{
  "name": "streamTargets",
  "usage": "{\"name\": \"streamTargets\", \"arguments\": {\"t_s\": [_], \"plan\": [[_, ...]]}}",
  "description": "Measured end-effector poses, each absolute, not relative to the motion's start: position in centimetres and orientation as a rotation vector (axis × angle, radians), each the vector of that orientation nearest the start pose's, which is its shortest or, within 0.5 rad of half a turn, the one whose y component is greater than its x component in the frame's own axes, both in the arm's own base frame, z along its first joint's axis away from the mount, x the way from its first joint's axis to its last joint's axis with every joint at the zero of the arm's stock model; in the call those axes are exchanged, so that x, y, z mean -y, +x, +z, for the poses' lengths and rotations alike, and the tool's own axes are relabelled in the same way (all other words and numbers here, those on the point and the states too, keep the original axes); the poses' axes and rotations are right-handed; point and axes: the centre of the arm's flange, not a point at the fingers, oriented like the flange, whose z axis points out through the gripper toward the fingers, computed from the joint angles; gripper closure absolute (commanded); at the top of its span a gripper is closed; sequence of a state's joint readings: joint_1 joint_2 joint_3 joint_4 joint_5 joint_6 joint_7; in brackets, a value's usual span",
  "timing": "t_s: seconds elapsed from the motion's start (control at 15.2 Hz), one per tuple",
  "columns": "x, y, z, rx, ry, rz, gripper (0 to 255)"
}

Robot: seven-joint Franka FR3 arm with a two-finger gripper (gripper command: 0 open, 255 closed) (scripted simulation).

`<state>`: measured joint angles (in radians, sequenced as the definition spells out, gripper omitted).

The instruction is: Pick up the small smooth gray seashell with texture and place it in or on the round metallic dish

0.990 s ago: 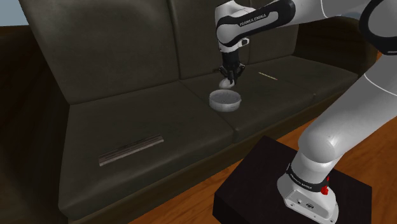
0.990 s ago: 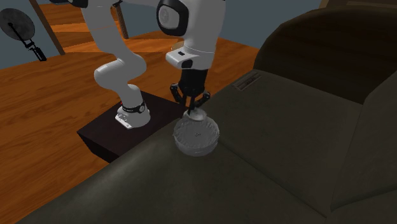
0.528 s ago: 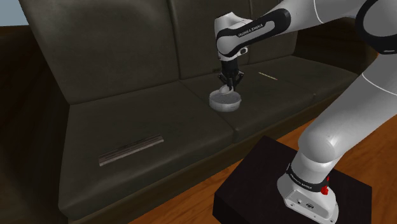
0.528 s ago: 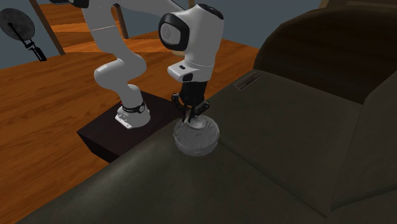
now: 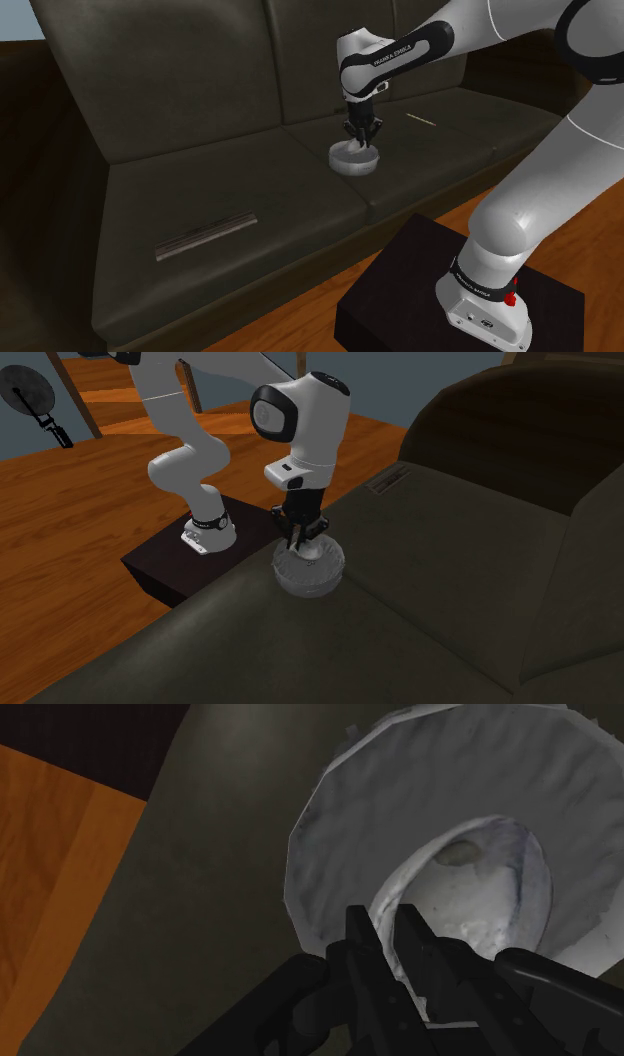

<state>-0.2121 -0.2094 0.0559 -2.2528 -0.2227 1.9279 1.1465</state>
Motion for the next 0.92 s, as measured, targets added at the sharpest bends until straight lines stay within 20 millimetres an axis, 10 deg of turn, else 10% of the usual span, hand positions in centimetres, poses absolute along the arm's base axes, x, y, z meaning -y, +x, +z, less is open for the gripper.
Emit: {"name": "streamTargets", "arguments": {"t_s": [0.07,0.13,0.53,0.92], "plan": [[8.8,46.2,44.3,-1.932,-2.781,0.0,255],[8.8,46.2,44.3,-1.932,-2.781,0.0,0],[8.8,46.2,44.3,-1.932,-2.781,-0.001,0],[7.8,46.9,48.9,-1.932,-2.781,-0.002,0]]}}
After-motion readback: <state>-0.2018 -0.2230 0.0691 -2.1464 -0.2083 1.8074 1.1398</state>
